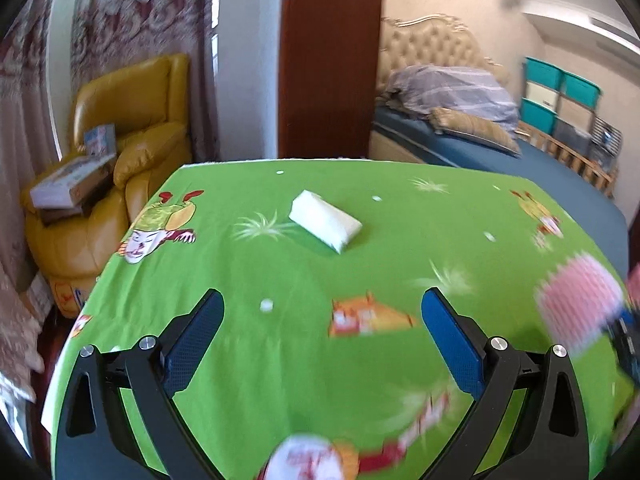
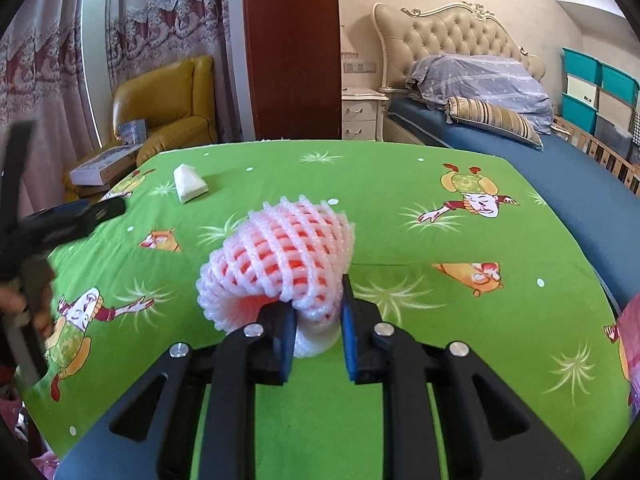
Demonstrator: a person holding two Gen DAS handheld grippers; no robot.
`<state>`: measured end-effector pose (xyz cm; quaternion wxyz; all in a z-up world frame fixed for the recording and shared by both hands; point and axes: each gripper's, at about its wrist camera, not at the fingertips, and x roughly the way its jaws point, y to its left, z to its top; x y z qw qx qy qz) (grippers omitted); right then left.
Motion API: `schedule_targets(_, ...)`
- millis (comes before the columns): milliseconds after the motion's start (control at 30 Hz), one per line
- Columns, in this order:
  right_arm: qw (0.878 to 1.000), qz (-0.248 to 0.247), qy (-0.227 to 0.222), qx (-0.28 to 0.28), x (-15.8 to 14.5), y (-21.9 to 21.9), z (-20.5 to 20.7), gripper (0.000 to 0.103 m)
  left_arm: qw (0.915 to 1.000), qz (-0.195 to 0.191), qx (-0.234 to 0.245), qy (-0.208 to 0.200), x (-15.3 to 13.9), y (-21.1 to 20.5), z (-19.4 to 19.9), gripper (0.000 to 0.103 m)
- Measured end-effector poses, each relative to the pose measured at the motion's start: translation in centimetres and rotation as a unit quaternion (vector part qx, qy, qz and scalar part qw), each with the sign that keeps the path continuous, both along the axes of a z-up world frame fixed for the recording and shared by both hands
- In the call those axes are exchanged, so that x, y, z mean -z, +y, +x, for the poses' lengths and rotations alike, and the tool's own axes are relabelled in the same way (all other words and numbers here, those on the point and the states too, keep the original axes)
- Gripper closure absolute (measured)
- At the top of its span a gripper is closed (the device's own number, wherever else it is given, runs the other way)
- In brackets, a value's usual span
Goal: Collect trash
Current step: 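Grasp a pink foam fruit net with the right tool while the left tool grasps the white paper wrapper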
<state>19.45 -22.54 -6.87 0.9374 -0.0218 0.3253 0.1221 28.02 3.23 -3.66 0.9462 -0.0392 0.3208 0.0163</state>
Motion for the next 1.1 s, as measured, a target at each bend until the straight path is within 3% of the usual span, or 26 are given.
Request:
schedule_targets(333,1.000,0.018,0.000,0.004,0.6,-1.4,0.3,0.084,0.9954,-0.003,-0.072,0.062,2.3,-1.3,12.7,0.011)
schedule_targets(600,0.999,0.036,0.005,0.005,1.1,-2.4,0.7,0.083,0.9864,0.012,-0.099,0.130,3.8,-2.3,18.2,0.016)
schedule_targets(700,0.999,0.043,0.004,0.008,1.0,-2.8,0.6,0.083,0.9858,0.012,-0.096,0.137,4.0,-2.1,18.1,0.022)
schedule_targets(767,0.999,0.046,0.003,0.010,0.9,-3.1,0.4,0.083,0.9882,0.017,-0.078,0.131,3.8,-2.0,17.0,0.045)
schedule_targets(867,0.999,0.051,0.002,0.010,0.8,-3.2,0.0,0.083,0.9917,0.028,-0.045,0.117,3.7,-2.4,14.6,0.059)
schedule_targets(1100,0.999,0.054,0.006,0.004,1.0,-2.6,-0.7,0.083,0.9967,0.022,0.045,0.063,2.4,-3.7,6.0,0.064)
